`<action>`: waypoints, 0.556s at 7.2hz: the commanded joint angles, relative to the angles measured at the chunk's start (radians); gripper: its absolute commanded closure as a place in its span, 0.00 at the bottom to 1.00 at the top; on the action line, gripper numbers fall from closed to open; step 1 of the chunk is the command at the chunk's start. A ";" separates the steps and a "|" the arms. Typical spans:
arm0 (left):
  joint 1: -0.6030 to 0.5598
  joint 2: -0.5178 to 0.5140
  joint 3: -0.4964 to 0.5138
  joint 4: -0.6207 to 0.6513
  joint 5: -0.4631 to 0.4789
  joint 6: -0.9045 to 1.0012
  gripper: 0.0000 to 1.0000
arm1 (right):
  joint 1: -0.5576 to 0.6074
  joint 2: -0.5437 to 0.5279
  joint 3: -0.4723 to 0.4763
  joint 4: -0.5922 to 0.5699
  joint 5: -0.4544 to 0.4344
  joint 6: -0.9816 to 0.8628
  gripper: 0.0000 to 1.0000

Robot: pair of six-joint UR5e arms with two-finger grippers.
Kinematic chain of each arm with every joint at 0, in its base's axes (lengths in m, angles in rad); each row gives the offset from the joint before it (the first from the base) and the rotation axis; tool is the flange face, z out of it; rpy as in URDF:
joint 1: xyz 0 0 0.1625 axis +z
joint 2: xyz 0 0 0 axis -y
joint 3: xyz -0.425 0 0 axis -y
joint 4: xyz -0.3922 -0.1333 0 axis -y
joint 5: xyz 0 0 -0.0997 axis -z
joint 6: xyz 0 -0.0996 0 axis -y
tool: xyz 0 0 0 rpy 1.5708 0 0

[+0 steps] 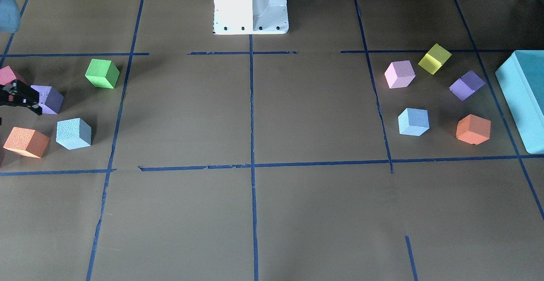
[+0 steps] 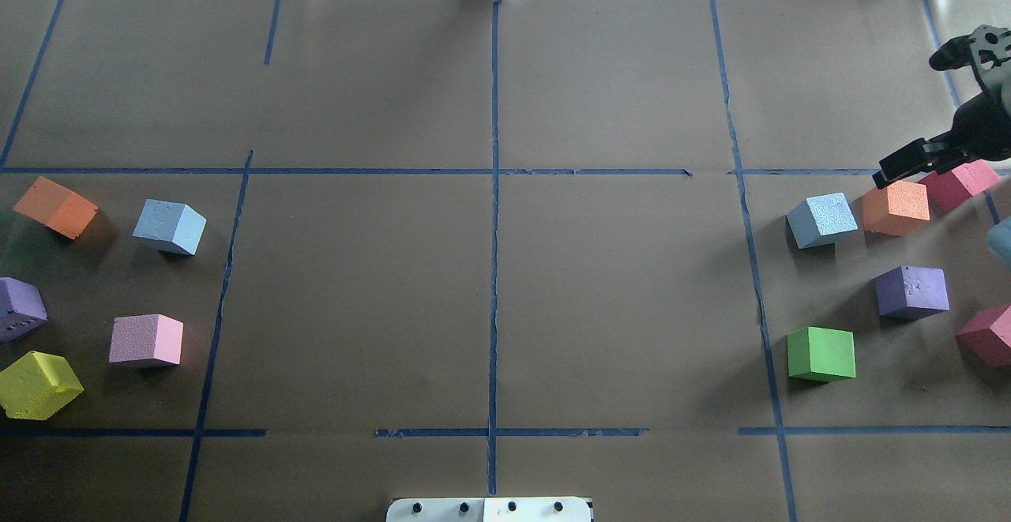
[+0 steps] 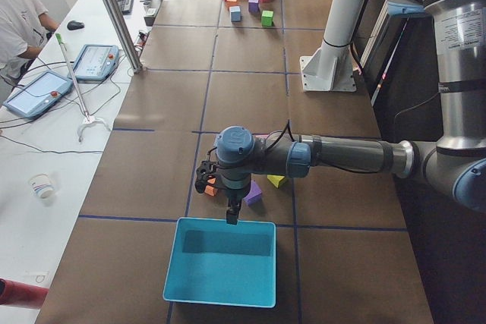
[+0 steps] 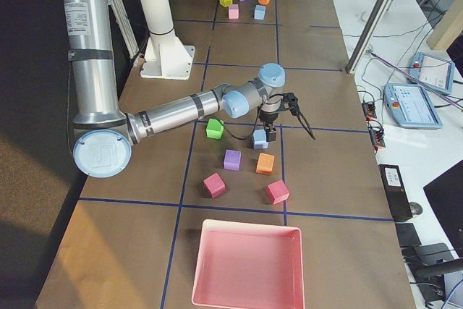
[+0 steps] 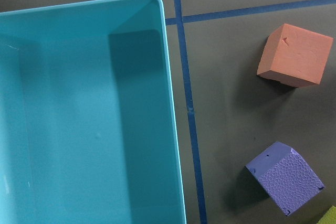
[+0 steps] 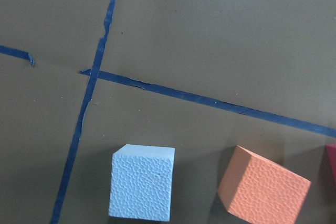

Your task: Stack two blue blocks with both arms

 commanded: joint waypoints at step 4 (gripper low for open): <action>0.001 0.000 0.000 0.000 0.000 0.000 0.00 | -0.135 0.005 -0.071 0.042 -0.090 0.081 0.00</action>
